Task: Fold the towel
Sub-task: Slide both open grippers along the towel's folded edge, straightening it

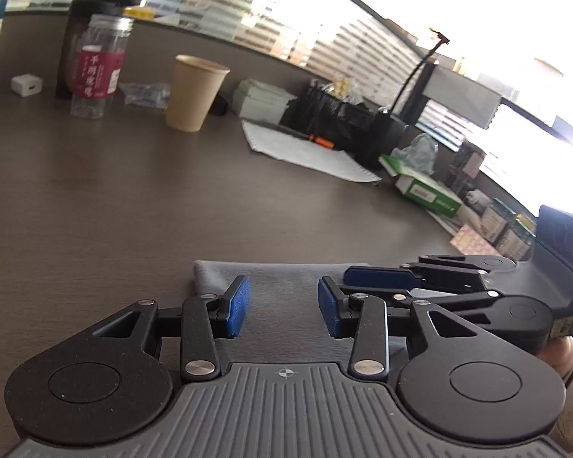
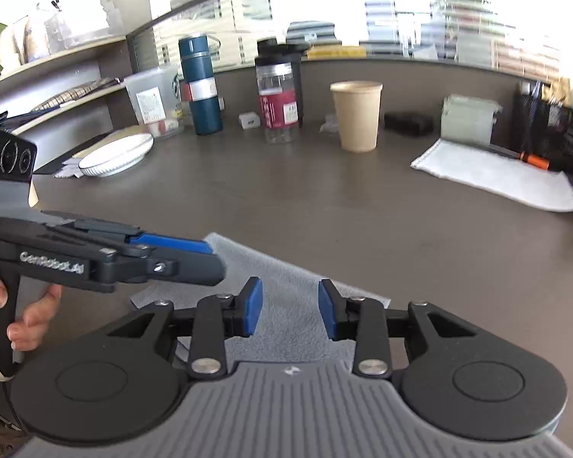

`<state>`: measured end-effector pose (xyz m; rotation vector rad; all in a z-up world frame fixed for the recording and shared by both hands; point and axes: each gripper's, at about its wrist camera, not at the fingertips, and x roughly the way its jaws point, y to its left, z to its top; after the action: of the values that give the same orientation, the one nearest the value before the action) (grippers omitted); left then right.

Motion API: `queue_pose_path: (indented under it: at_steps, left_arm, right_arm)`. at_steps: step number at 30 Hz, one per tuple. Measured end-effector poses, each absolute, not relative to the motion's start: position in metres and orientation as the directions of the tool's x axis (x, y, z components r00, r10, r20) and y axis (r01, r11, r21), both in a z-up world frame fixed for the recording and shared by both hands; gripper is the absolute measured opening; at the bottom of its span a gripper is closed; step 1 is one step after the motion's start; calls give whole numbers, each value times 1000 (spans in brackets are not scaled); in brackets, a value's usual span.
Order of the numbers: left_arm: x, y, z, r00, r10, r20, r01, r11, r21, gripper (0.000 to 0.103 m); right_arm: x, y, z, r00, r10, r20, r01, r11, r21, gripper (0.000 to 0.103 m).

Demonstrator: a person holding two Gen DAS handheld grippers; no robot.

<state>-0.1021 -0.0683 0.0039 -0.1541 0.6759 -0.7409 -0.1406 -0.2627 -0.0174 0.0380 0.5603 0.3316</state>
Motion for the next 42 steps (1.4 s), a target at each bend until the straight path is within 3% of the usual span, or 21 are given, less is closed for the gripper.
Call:
queue_pose_path:
  at_steps: [18,26,31,37,42]
  left_arm:
    - [-69,-70,-1,564,-640,-522,527,766,-369,47]
    - [-57,-69,-2,578,-638,-508,511,769,-384,48]
    - [-62,-64,1,599,-649,-470,518,761,-391,57]
    - [-77,-51,5,569,-680,-462,527,733,-430,57]
    - [-99,-43,0,532,-702,-474,544,712,-443,57]
  right_arm:
    - [-103,-277,-14,786,306,-537,-303,948,96,37]
    - [-88,-284,-15,776,346,-528,-332,935,125,45]
    - [-90,-288,-14,779,361,-513,-333,931,150,47]
    - [-119,-295,-3,799,355,-486,-309,935,175,47]
    - [-140,-282,-9,780,355,-515,-334,933,137,47]
